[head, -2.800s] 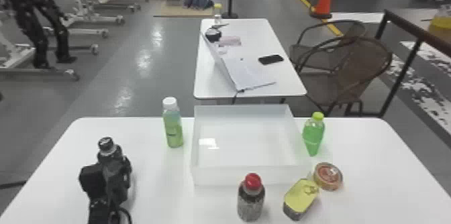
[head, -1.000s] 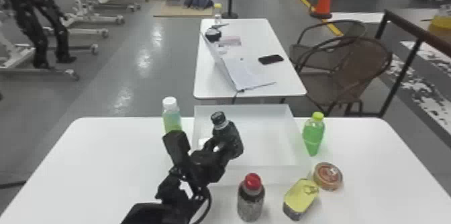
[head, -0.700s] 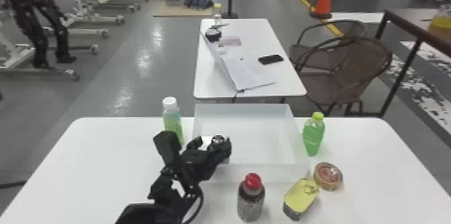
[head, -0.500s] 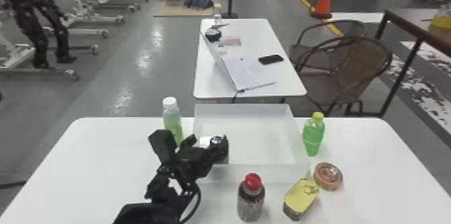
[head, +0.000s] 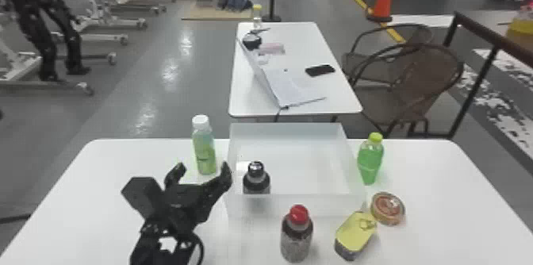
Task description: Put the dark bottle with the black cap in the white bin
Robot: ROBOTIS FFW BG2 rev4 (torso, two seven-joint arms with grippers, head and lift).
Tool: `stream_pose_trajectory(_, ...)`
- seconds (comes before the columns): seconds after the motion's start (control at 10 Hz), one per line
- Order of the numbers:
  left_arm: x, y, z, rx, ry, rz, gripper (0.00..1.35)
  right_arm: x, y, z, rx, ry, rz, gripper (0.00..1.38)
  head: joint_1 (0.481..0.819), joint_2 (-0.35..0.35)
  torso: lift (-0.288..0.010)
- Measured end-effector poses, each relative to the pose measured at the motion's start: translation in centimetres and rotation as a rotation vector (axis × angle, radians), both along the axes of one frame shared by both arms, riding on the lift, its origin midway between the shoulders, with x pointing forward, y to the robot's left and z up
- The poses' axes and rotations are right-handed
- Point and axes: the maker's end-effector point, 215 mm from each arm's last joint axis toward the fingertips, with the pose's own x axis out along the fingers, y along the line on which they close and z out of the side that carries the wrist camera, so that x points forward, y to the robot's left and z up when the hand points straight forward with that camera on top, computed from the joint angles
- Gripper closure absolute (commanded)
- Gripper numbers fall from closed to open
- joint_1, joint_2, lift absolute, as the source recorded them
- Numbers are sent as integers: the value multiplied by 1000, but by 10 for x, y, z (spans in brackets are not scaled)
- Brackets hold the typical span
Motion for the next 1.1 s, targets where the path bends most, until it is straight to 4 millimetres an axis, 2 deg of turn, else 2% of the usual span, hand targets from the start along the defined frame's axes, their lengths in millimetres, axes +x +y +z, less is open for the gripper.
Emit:
stream_pose_trajectory(0.3, -73, 88, -43, 102, 57, 204, 131, -1, 1, 1, -3, -1, 2, 96, 549, 0, -100)
stream_pose_trajectory(0.6, -144, 145, -73, 256, 86, 311, 127, -3, 0, 0, -7, 4, 3, 96, 549, 0, -100)
stream_pose_trajectory(0.8, -171, 166, -96, 344, 116, 310, 131, -4, 0, -1, -8, 7, 4, 96, 549, 0, -100)
stream_pose_trajectory(1.1, -182, 170, -112, 344, 113, 311, 131, -5, 0, -2, -9, 11, 5, 96, 549, 0, -100)
